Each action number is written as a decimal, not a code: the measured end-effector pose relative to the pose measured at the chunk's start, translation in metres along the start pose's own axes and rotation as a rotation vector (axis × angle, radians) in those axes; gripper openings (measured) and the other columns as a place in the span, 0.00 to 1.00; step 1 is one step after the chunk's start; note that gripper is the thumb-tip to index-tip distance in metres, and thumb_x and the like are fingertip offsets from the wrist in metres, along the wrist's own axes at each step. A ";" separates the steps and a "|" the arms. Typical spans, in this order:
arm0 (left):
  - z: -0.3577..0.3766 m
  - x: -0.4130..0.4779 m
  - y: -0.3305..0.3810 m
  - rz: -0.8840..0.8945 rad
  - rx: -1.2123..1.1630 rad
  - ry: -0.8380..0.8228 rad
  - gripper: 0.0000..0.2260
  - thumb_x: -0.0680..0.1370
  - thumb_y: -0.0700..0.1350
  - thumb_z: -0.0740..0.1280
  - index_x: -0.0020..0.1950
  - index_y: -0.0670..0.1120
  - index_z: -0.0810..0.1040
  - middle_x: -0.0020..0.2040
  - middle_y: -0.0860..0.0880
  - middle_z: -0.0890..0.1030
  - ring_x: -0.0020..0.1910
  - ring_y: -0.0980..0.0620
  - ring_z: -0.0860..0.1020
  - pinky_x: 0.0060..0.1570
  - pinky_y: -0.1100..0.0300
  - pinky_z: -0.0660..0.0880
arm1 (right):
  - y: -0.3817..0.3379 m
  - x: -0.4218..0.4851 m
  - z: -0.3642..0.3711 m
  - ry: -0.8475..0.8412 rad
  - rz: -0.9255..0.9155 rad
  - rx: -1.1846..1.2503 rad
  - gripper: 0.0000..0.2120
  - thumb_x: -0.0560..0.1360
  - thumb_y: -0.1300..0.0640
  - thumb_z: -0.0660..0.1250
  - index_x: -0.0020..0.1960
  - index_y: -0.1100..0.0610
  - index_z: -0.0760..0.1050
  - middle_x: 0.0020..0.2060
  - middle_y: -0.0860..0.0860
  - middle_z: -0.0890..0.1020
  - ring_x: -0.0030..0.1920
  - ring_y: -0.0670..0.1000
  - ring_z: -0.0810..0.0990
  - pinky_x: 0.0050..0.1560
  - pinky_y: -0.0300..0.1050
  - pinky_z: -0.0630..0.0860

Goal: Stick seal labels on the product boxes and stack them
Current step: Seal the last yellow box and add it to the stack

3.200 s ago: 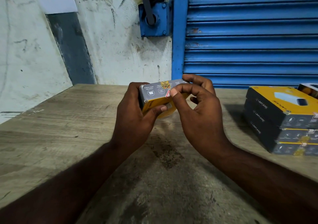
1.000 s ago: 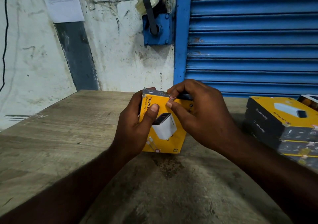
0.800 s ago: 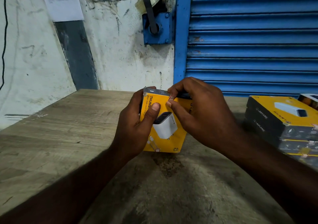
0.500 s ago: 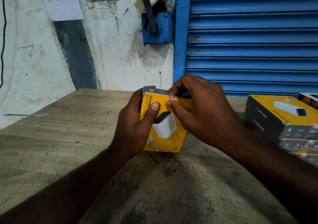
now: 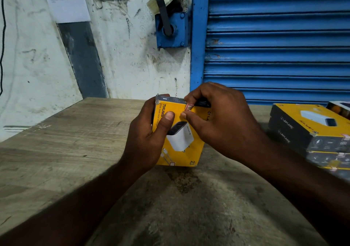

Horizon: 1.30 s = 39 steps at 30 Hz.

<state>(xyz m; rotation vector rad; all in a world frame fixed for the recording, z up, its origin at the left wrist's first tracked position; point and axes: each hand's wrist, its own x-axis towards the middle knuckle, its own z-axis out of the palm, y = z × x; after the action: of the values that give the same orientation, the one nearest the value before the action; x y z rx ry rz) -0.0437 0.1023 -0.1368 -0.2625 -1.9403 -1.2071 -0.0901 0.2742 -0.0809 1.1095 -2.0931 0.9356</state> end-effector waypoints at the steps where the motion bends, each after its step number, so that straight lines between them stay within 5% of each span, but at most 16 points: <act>1: 0.000 0.000 0.000 0.003 -0.002 0.000 0.16 0.79 0.57 0.60 0.65 0.54 0.72 0.52 0.61 0.82 0.49 0.60 0.82 0.47 0.70 0.75 | 0.000 0.000 0.000 0.000 0.000 0.001 0.08 0.72 0.55 0.77 0.46 0.53 0.79 0.46 0.49 0.83 0.46 0.46 0.79 0.49 0.31 0.68; 16: 0.000 0.000 0.001 -0.003 -0.003 0.004 0.14 0.79 0.58 0.60 0.63 0.58 0.72 0.53 0.60 0.82 0.50 0.60 0.82 0.48 0.68 0.76 | 0.002 -0.001 0.003 0.054 -0.021 0.008 0.04 0.75 0.56 0.73 0.47 0.54 0.80 0.44 0.48 0.83 0.47 0.43 0.76 0.49 0.30 0.68; 27: 0.001 -0.001 0.000 -0.010 -0.012 -0.004 0.19 0.79 0.59 0.59 0.66 0.52 0.72 0.54 0.59 0.82 0.51 0.59 0.82 0.49 0.68 0.76 | 0.004 -0.002 0.005 0.065 -0.035 -0.020 0.04 0.75 0.56 0.74 0.48 0.54 0.80 0.45 0.48 0.83 0.48 0.44 0.75 0.49 0.28 0.67; 33: 0.001 -0.001 0.001 -0.032 0.001 0.001 0.12 0.81 0.52 0.61 0.63 0.54 0.72 0.51 0.67 0.81 0.51 0.63 0.81 0.48 0.72 0.74 | 0.003 -0.001 0.004 0.058 -0.027 -0.020 0.04 0.75 0.56 0.74 0.48 0.54 0.81 0.44 0.48 0.83 0.46 0.44 0.77 0.49 0.31 0.68; 39: 0.000 -0.001 0.004 -0.034 0.016 0.001 0.09 0.80 0.57 0.60 0.59 0.60 0.71 0.50 0.68 0.81 0.50 0.63 0.81 0.47 0.72 0.74 | 0.002 -0.001 0.003 0.059 -0.015 -0.032 0.05 0.74 0.56 0.75 0.48 0.54 0.81 0.43 0.47 0.82 0.46 0.43 0.75 0.49 0.29 0.67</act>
<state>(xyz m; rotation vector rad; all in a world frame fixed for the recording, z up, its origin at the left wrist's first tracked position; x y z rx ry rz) -0.0410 0.1048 -0.1354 -0.2217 -1.9598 -1.2123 -0.0917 0.2732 -0.0840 1.0675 -2.0428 0.9129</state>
